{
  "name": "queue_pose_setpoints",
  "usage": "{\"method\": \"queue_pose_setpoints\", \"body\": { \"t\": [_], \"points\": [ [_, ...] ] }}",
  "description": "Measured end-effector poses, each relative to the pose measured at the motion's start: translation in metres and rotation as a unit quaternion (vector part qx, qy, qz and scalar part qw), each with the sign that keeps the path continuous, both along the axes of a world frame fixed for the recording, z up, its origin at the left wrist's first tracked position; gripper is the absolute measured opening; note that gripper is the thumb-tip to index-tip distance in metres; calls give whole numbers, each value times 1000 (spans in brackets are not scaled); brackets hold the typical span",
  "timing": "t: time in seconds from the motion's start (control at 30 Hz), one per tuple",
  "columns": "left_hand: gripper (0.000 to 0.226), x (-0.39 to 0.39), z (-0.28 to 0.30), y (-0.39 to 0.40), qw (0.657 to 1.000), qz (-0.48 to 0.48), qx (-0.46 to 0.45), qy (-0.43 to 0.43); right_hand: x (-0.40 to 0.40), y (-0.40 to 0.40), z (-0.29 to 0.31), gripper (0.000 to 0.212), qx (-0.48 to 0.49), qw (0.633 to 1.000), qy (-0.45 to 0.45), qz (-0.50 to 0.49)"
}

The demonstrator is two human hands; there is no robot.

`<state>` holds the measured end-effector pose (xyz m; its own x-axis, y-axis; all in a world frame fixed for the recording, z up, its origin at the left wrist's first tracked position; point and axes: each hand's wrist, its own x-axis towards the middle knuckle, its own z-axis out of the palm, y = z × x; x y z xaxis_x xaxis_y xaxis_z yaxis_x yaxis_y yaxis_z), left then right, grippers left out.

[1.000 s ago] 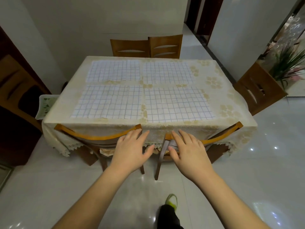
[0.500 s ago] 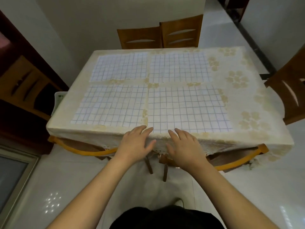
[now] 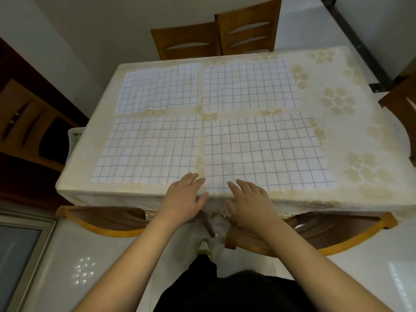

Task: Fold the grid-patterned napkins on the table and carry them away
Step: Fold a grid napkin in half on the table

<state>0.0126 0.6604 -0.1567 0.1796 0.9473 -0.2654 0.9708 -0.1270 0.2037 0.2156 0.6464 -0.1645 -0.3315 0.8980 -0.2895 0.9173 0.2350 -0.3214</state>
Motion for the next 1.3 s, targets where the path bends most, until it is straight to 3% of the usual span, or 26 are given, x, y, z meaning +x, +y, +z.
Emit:
{"method": "queue_pose_setpoints", "body": {
  "t": [0.2,0.33,0.67,0.77,0.97,1.3],
  "points": [
    [54,-19,-18,46,999,-33,0,-7,-33,39,-12,60,-12,998,-25,-48],
    [54,-33,-35,80,996,-51,-45,-52,-63,61,-34,58,-76,994,-22,-76],
    [48,-67,-73,142,978,-4,-145,-150,-125,102,-104,62,-118,963,-100,-220],
    [46,-76,-77,150,978,10,-134,-162,-134,109,-117,62,-87,961,-126,-230],
    [44,-91,-84,154,972,12,-144,-187,-136,109,-128,40,-49,966,-138,-214],
    [39,-89,-93,158,948,61,-185,-252,-139,112,-117,38,-44,975,-147,-164]
  ]
}}
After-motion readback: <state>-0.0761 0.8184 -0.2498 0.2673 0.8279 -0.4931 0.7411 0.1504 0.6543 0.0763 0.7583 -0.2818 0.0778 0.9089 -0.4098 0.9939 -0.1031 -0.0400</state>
